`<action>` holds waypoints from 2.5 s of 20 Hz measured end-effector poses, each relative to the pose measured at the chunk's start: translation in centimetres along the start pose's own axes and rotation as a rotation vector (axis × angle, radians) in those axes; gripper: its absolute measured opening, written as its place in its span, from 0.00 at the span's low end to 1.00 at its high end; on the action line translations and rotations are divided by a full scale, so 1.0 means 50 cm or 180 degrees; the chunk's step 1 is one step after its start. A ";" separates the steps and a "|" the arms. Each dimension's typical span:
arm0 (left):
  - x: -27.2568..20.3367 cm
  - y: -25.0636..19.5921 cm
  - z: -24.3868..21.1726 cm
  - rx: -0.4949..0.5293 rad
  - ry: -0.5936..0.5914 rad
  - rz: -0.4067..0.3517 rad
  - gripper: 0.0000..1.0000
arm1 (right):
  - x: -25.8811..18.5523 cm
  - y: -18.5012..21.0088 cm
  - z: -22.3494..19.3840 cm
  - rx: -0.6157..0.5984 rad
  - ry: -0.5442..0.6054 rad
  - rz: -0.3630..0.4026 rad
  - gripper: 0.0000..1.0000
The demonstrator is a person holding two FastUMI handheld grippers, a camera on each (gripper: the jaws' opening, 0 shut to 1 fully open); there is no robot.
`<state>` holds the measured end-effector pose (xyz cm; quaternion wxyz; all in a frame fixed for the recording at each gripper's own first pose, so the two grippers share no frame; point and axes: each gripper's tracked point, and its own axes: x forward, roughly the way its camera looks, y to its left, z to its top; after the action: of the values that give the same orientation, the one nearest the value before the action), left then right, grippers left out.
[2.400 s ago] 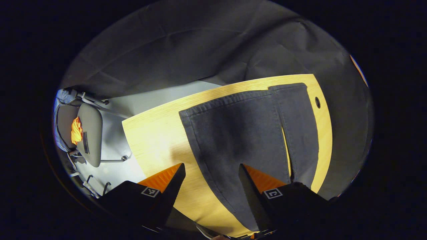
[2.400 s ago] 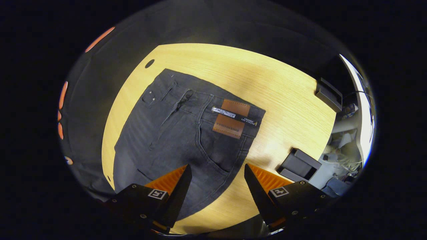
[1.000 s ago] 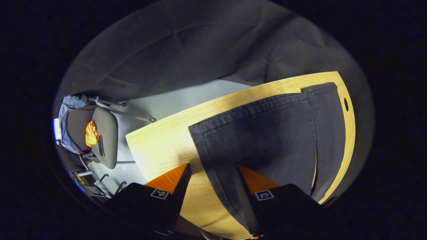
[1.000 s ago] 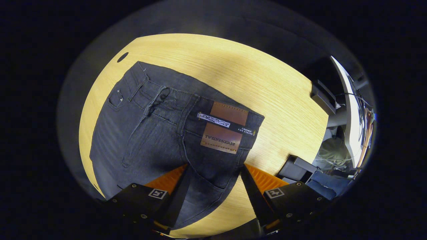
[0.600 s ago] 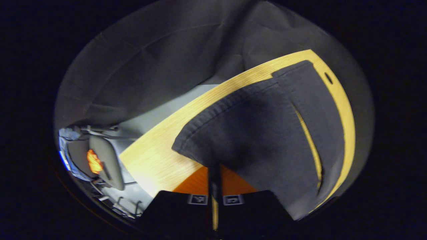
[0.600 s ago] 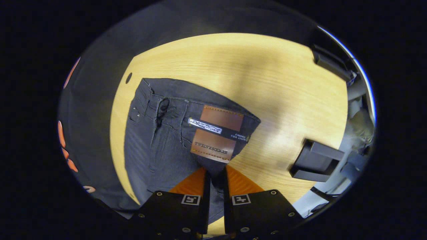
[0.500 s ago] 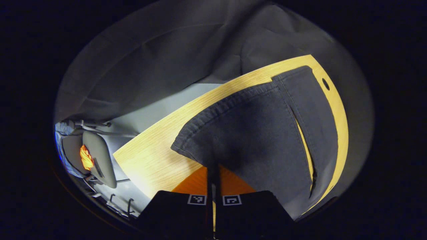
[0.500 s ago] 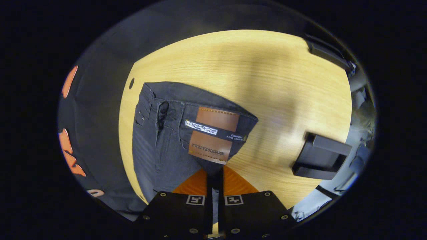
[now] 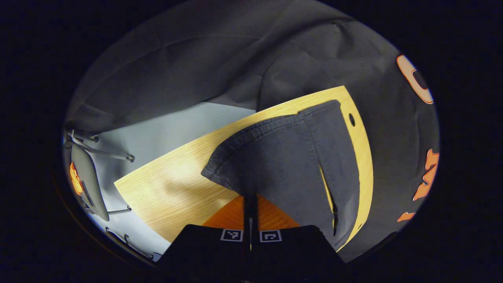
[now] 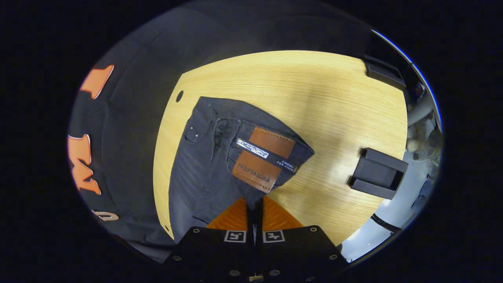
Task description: Grasp the waist and the cuffs of the jeans and fold them to make the two legs overlap; first hold the waist and fold one-third of the jeans toward the cuffs, then hold the cuffs and fold the remaining one-third in the same direction to finish folding.
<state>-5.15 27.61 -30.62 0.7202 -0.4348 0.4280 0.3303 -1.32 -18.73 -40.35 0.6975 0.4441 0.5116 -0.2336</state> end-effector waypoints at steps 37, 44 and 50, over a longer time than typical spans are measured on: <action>0.123 -0.498 0.274 0.1154 -0.0661 0.0298 0.01 | 0.155 0.361 0.183 0.0244 0.0620 0.0263 0.02; 0.153 -0.519 0.251 0.1214 -0.0589 0.0265 0.02 | 0.165 0.405 0.204 0.0324 0.0550 0.0533 0.21; 0.100 -0.606 0.237 0.1373 -0.0811 -0.0364 0.63 | 0.124 0.381 0.244 0.0024 0.0137 0.0626 0.59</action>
<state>26.52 26.65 -21.69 0.8619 -0.2494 0.3692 0.2422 22.00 -18.95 -37.80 0.7043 0.4997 0.4795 -0.1562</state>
